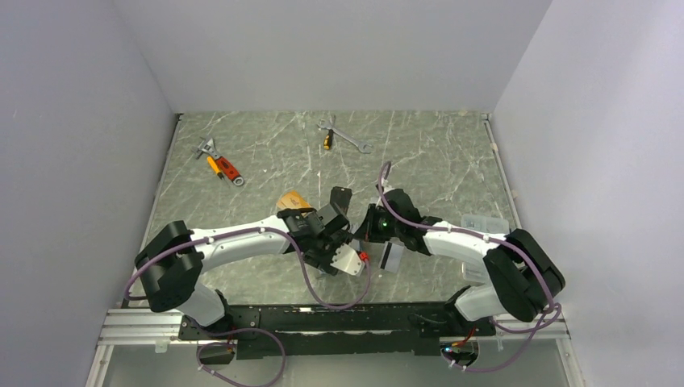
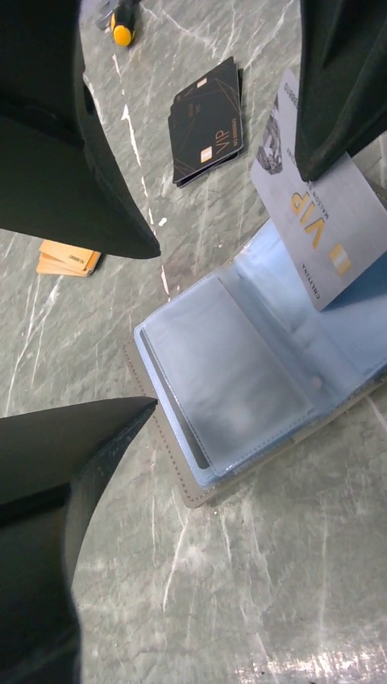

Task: Put the credit cards into the card holder
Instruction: Insert the credit card into the card holder.

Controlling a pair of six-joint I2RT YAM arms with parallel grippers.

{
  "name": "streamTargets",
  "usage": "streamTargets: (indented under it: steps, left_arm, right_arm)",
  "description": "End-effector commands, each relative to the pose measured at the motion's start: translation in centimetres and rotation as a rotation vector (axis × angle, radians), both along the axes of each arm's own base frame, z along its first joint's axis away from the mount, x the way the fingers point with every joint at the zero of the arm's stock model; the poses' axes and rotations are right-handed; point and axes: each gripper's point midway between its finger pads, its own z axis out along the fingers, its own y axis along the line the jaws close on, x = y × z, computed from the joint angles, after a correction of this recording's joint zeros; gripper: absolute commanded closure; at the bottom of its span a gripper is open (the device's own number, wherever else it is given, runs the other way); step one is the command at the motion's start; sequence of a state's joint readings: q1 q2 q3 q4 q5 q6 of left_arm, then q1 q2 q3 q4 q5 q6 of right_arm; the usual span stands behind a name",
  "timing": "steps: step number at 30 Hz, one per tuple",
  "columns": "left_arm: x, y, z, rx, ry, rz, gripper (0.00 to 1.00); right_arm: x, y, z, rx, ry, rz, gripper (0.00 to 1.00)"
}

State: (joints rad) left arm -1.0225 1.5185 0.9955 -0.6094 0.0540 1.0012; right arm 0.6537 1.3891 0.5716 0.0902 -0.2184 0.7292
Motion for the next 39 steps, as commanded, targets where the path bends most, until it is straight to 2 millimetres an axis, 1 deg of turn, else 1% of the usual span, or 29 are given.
streamTargets:
  steps: [1, 3, 5, 6, 7, 9, 10, 14, 17, 20, 23, 24, 27, 29, 34, 39]
  left_arm:
    - [-0.6, 0.4, 0.1, -0.001, 0.011, -0.007, 0.27]
    - [-1.2, 0.6, -0.3, 0.000, 0.024, -0.030, 0.23]
    - [-1.8, 0.4, -0.3, -0.024, 0.012, -0.065, 0.16]
    - [-2.1, 0.3, -0.2, -0.033, 0.005, -0.082, 0.14]
    - [-2.4, 0.3, -0.2, -0.036, 0.003, -0.097, 0.15]
    - [-2.6, 0.2, -0.3, -0.036, 0.004, -0.105, 0.25]
    - [-2.6, 0.2, -0.5, -0.031, 0.000, -0.114, 0.28]
    - [-2.5, 0.2, -1.7, -0.018, -0.029, -0.142, 0.35]
    - [-3.0, 0.1, -2.3, -0.012, -0.009, -0.156, 0.39]
    - [-3.2, 0.4, -3.1, 0.008, -0.021, -0.178, 0.40]
    - [-3.2, 0.9, -3.5, 0.024, -0.030, -0.188, 0.41]
    - [-3.3, 1.0, -3.6, 0.027, -0.031, -0.190, 0.42]
    - [-3.4, 1.3, -4.2, 0.049, -0.027, -0.197, 0.53]
    - [-3.5, 1.3, -4.4, 0.051, -0.026, -0.200, 0.55]
    - [-3.5, 1.1, -4.5, 0.053, -0.017, -0.198, 0.55]
    - [-3.7, 1.0, -4.5, 0.051, -0.004, -0.191, 0.55]
  right_arm:
    - [0.4, 0.8, 1.9, 0.024, -0.047, 0.054, 1.00]
    - [0.1, 1.2, 2.0, 0.050, -0.040, 0.059, 1.00]
    - [-0.3, 1.6, 2.1, 0.073, -0.031, 0.053, 1.00]
    - [-0.5, 1.8, 2.2, 0.087, -0.025, 0.049, 1.00]
    - [-0.8, 1.9, 2.2, 0.096, -0.019, 0.046, 1.00]
    - [-1.2, 2.1, 2.2, 0.115, -0.011, 0.035, 1.00]
    - [-1.5, 2.2, 2.2, 0.122, -0.007, 0.033, 1.00]
    - [-1.9, 2.0, 2.1, 0.128, -0.009, 0.001, 1.00]
    - [-1.8, 1.7, 2.1, 0.153, -0.022, -0.037, 1.00]
    - [-1.8, 1.6, 2.0, 0.191, -0.024, -0.068, 1.00]
    - [-1.8, 1.6, 1.7, 0.217, -0.020, -0.088, 1.00]
    - [-1.6, 1.7, 1.8, 0.233, -0.026, -0.095, 1.00]
    - [-1.4, 1.9, 2.1, 0.267, -0.030, -0.110, 1.00]
    - [-1.4, 2.0, 2.1, 0.282, -0.030, -0.120, 1.00]
    - [-1.4, 1.7, 2.2, 0.310, -0.032, -0.144, 1.00]
    - [-1.6, 1.7, 1.5, 0.306, -0.018, -0.144, 1.00]
